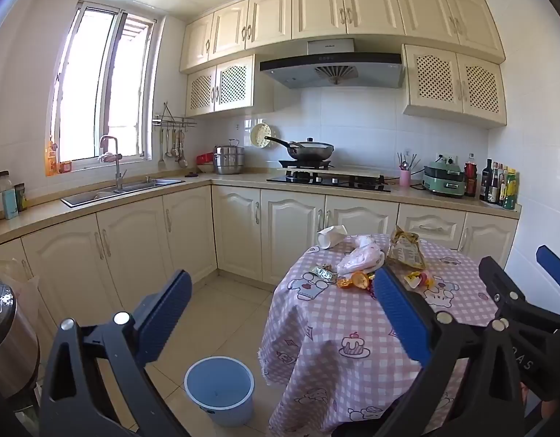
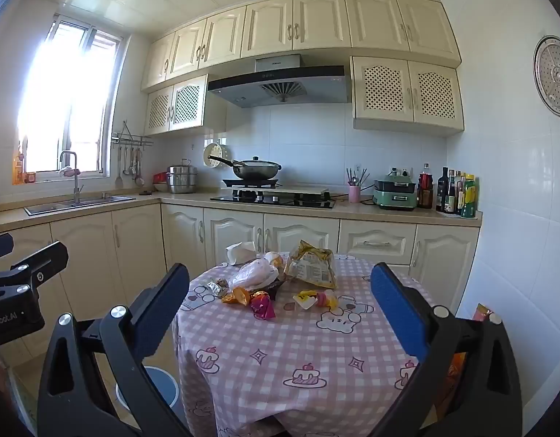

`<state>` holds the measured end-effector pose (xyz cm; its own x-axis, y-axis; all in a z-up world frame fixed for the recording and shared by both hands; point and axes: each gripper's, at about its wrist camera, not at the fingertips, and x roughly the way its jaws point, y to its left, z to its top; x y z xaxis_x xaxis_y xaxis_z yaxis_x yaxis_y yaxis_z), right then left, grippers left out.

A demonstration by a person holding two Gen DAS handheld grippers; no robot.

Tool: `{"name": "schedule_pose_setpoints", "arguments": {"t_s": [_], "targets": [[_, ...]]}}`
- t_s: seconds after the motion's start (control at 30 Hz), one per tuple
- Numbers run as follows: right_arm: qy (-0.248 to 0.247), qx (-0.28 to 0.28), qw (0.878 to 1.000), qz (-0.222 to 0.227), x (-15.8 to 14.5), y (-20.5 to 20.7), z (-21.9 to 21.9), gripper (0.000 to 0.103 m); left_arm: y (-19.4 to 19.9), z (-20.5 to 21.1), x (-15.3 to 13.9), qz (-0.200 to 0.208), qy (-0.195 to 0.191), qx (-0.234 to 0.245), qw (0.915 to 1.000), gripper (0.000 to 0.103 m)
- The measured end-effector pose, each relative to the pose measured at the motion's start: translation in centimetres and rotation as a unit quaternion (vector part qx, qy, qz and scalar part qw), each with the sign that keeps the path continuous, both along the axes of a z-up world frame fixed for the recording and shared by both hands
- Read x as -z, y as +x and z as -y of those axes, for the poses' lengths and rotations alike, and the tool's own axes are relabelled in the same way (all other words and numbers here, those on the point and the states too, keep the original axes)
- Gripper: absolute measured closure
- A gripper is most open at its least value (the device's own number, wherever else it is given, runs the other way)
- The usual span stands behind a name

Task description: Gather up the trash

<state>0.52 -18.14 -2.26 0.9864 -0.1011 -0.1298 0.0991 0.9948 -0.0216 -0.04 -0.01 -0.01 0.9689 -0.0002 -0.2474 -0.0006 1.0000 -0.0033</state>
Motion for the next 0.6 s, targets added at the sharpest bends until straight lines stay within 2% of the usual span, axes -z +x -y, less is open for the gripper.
{"name": "schedule_pose_setpoints", "arguments": {"t_s": [0.6], "targets": [[0.0,0.0,1.0,-0.004,0.04,0.04,-0.03,0.007,0.16,0.5,0.42,-0.005,0.002,0.003,1.0,0.005]]}}
